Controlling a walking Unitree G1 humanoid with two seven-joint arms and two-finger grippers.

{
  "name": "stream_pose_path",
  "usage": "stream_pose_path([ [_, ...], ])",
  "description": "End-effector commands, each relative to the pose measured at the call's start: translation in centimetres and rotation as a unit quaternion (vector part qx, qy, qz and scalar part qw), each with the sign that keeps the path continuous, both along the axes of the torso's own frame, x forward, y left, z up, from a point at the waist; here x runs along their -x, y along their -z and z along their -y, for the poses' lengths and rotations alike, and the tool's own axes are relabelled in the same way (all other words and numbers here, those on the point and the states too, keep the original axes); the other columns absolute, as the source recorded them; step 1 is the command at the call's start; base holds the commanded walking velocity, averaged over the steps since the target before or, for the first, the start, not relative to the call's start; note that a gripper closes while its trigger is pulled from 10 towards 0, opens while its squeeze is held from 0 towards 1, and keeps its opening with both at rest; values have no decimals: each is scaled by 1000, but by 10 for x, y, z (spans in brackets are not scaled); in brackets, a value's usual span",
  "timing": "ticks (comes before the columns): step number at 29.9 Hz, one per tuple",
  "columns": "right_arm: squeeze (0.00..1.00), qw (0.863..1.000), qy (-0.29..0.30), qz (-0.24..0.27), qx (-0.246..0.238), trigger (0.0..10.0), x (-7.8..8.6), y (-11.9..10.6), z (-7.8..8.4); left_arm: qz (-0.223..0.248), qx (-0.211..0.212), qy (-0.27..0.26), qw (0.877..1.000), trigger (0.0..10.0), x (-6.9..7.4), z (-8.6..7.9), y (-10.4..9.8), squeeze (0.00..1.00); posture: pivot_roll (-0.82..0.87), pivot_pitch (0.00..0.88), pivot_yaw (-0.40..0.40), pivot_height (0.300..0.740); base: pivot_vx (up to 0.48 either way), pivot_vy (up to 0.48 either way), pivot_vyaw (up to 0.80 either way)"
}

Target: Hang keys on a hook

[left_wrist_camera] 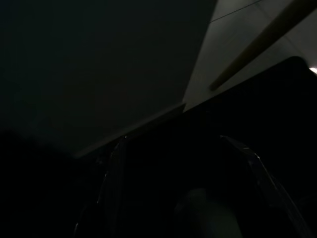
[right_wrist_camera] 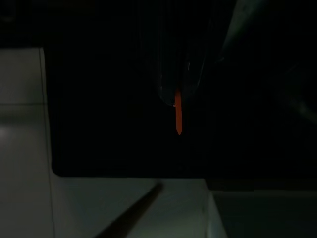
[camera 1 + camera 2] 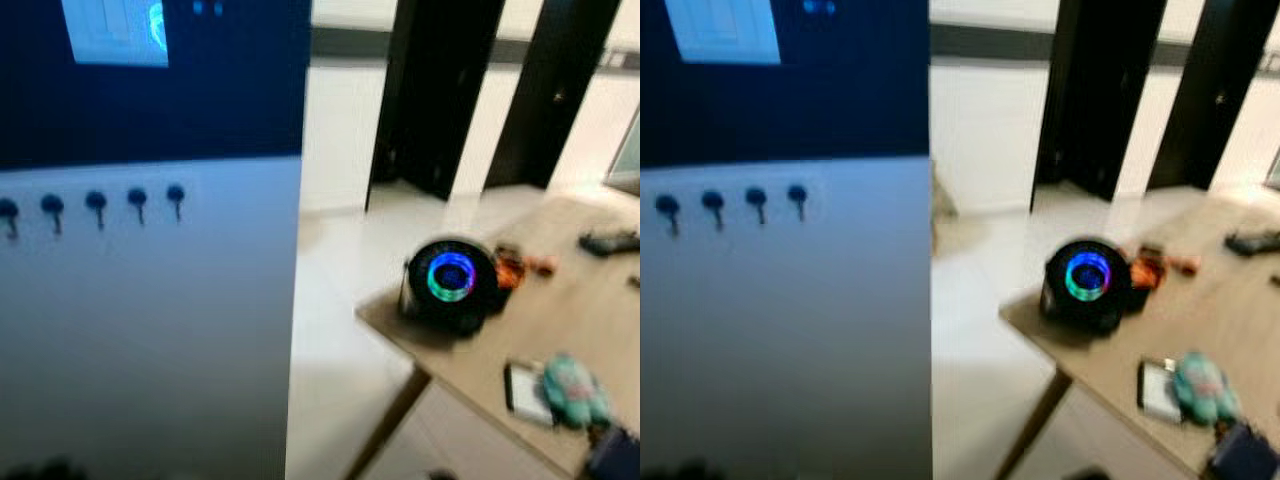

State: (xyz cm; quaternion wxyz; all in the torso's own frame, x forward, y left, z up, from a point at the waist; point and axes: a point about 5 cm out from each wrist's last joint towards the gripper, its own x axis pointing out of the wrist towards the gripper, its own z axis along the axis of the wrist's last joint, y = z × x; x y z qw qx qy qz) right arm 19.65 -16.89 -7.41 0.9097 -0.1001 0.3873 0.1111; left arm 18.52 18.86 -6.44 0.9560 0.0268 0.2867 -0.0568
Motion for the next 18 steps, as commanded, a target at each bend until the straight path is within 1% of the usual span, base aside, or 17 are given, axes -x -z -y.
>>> stream_pose_path([
  [1, 0, 1000, 8, -3, -3, 10000, 2, 1, 0, 5, -5, 6, 1000, 10000, -4, -1, -2, 0, 100, 25, -58, 740, 0, 0, 0],
  [13, 0, 1000, 8, 0, -6, 10000, 1, 1, -2, 15, -8, 7, 1000, 10000, -6, -2, -5, 0, 105, 32, -57, 740, 0, 0, 0],
  [18, 0, 1000, -10, 1, -8, 10000, 1, 0, -4, 23, -11, 6, 1000, 10000, -8, -2, -7, 0, 103, 32, -57, 740, 0, 0, 0],
])
